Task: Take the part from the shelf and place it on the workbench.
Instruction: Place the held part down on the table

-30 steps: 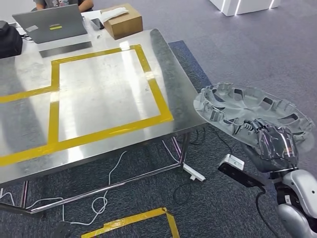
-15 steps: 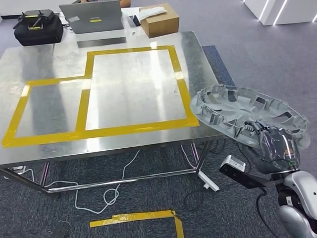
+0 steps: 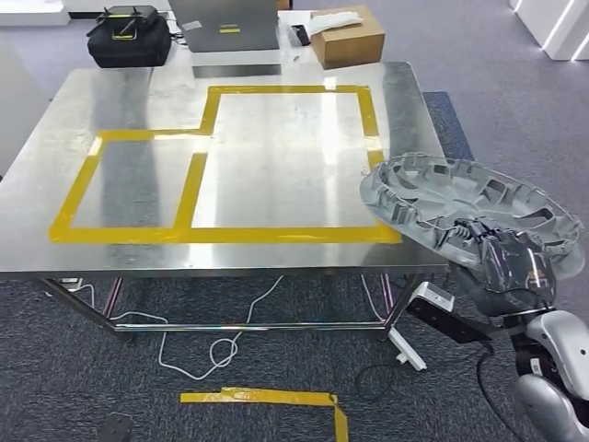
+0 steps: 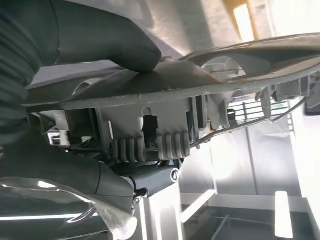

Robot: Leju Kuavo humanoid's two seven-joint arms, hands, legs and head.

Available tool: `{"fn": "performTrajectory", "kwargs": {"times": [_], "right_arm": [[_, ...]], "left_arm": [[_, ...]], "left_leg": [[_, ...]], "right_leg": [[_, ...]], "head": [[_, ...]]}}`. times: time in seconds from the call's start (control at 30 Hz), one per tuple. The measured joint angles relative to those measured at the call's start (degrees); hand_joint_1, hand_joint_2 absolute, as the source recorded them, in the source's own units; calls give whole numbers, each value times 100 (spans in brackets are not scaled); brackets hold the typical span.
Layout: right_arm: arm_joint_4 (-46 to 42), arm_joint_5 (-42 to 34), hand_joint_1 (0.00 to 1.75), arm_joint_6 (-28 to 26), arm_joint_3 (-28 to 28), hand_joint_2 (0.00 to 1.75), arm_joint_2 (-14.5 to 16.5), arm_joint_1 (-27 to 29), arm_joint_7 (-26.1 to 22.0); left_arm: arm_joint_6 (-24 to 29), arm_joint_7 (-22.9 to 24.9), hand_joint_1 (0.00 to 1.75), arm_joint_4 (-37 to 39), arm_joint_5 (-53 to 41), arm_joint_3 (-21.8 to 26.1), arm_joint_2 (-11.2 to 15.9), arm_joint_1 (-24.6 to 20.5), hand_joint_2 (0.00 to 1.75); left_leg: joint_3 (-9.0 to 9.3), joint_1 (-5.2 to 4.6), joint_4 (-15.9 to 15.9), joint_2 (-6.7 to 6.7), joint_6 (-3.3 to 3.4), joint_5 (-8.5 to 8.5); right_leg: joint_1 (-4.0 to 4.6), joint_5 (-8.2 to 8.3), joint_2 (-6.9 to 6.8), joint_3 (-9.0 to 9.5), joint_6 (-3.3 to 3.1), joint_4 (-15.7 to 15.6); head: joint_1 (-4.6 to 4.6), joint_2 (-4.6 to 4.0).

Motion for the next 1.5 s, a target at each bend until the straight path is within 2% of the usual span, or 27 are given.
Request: {"fn": "performTrajectory", "kwargs": {"times": [0.07,0.13,0.17,0.23,0.3,0.33,0.37,0.43,0.5,0.57,0.6,0.67,0.73,0.77,0.83,0.9,0.93,0.97,1.03,1.1,1.17,1.23,1.3,1.33,1.37,1.43,1.5], "right_arm": [[0,0,175,1,4,175,1,-20,0],[-1,-3,175,3,9,175,1,-29,-1],[-1,-3,175,4,11,175,0,-31,-1],[-1,-2,175,4,13,175,-1,-33,-1],[1,-3,175,6,15,175,0,-29,0],[1,-4,175,8,16,175,1,-27,0],[1,-5,175,10,17,175,0,-25,0],[1,-5,175,12,18,175,-1,-23,0],[-1,-8,175,-9,11,175,-1,-2,-12],[-1,-16,175,-35,3,175,-1,40,-38],[-1,-17,175,-39,2,175,-1,58,-45],[0,-14,175,-37,1,175,-1,88,-42],[0,-1,175,-35,1,175,-1,106,-31],[0,4,175,-35,1,175,-1,113,-30],[0,10,175,-34,1,175,-1,125,-25],[0,14,175,-30,1,175,-1,130,-15],[0,17,175,-28,1,175,-1,128,-10],[0,22,175,-28,0,175,-1,123,-7],[-1,29,175,-30,-1,175,-1,116,-5],[-1,35,175,-29,-3,175,-1,117,4],[-1,61,175,-18,-5,175,-3,127,19],[-1,106,175,-4,-6,175,-13,134,30],[1,137,175,5,-6,175,-24,137,36],[2,145,175,10,-5,175,-25,138,36],[3,151,175,15,-5,175,-25,140,37],[5,158,175,21,-4,175,-27,146,37],[10,162,175,21,-4,175,-29,143,39]], "left_arm": [[0,1,0,0,1,-3,3,3,175],[2,3,0,0,2,-7,0,14,175],[3,3,0,0,2,-9,-3,10,175],[5,4,0,0,3,-12,-8,-3,175],[4,5,0,0,3,-13,-10,-5,175],[4,6,0,0,3,-13,-10,-4,175],[4,7,0,0,3,-14,-12,-3,175],[4,10,0,0,3,-15,-16,-4,175],[4,11,0,1,9,-15,-15,5,175],[6,0,0,12,23,-15,-4,38,175],[8,-8,0,21,31,-17,0,57,175],[14,-16,0,38,44,-21,6,54,175],[19,-19,0,54,56,-24,9,16,175],[20,-19,0,65,60,-25,11,3,175],[20,-19,0,86,67,-26,9,11,175],[20,-18,0,98,77,-26,15,24,175],[20,-17,0,100,83,-26,23,18,175],[20,-17,0,101,88,-28,31,4,175],[23,-17,0,101,97,-32,41,-14,175],[26,-17,0,104,109,-35,42,8,175],[27,-17,0,107,117,-44,41,30,175],[28,-14,0,107,119,-58,39,16,175],[28,-9,0,108,123,-66,39,2,175],[27,-7,0,109,125,-67,39,4,175],[27,-2,0,109,126,-68,39,10,175],[26,6,0,110,126,-75,39,26,175],[28,13,0,114,127,-84,40,25,175]], "left_leg": [[-6,-3,-43,-96,34,13],[25,33,-104,-225,87,59],[45,55,-133,-286,113,81],[43,67,-138,-410,135,94],[46,66,-134,-554,139,95],[53,67,-131,-631,137,93],[62,69,-127,-709,131,87],[68,67,-105,-854,97,65],[30,66,-75,-974,42,55],[-8,77,-64,-1079,-15,63],[-15,80,-47,-1063,-43,45],[-135,71,215,-835,-108,-121],[-494,89,922,-542,-167,-444],[-692,106,1293,-483,-189,-567],[-852,127,1559,-438,-201,-535],[-588,120,996,-354,-152,-152],[-396,88,611,-233,-109,3],[-237,54,283,-123,-65,97],[-119,4,2,-13,-6,87],[-82,22,-57,-125,36,80],[-11,51,-93,-223,86,73],[26,58,-106,-302,127,53],[59,48,-103,-380,151,14],[93,44,-102,-415,153,-18],[142,43,-101,-447,147,-55],[261,47,-99,-497,116,-148],[318,41,-90,-529,55,-231]], "right_leg": [[6,-12,-114,19,58,-22],[-7,-134,0,-13,111,88],[-13,-273,144,-109,130,309],[-20,-617,423,-468,147,1065],[-20,-723,503,-771,159,1599],[-23,-603,513,-780,159,1546],[-28,-395,530,-683,154,1273],[-58,2,688,-336,146,472],[-78,97,837,-108,119,29],[-74,57,799,-60,72,-14],[-77,55,747,-47,44,-25],[-91,42,624,-3,-31,-47],[-82,11,487,27,-90,-54],[-76,-10,421,40,-102,-53],[-67,-52,300,80,-100,-53],[-56,-102,184,151,-80,-54],[-45,-130,127,189,-63,-55],[-29,-159,73,216,-35,-57],[-3,-181,-29,260,37,-67],[-12,-190,-64,294,113,-50],[-39,-317,147,195,154,189],[-49,-582,411,-177,162,813],[-44,-758,495,-629,179,1424],[-44,-710,507,-759,189,1500],[-46,-547,510,-782,193,1367],[-51,-31,510,-597,183,703],[-35,191,508,-416,121,179]], "head": [[1,1],[14,1],[25,1],[41,0],[44,0],[44,0],[45,0],[47,0],[42,1],[36,1],[36,0],[-2,0],[-39,0],[-41,0],[-41,0],[-43,0],[-40,0],[-40,0],[-39,0],[-38,0],[-28,0],[-13,0],[-4,0],[-4,0],[-3,0],[-1,0],[-1,1]]}}
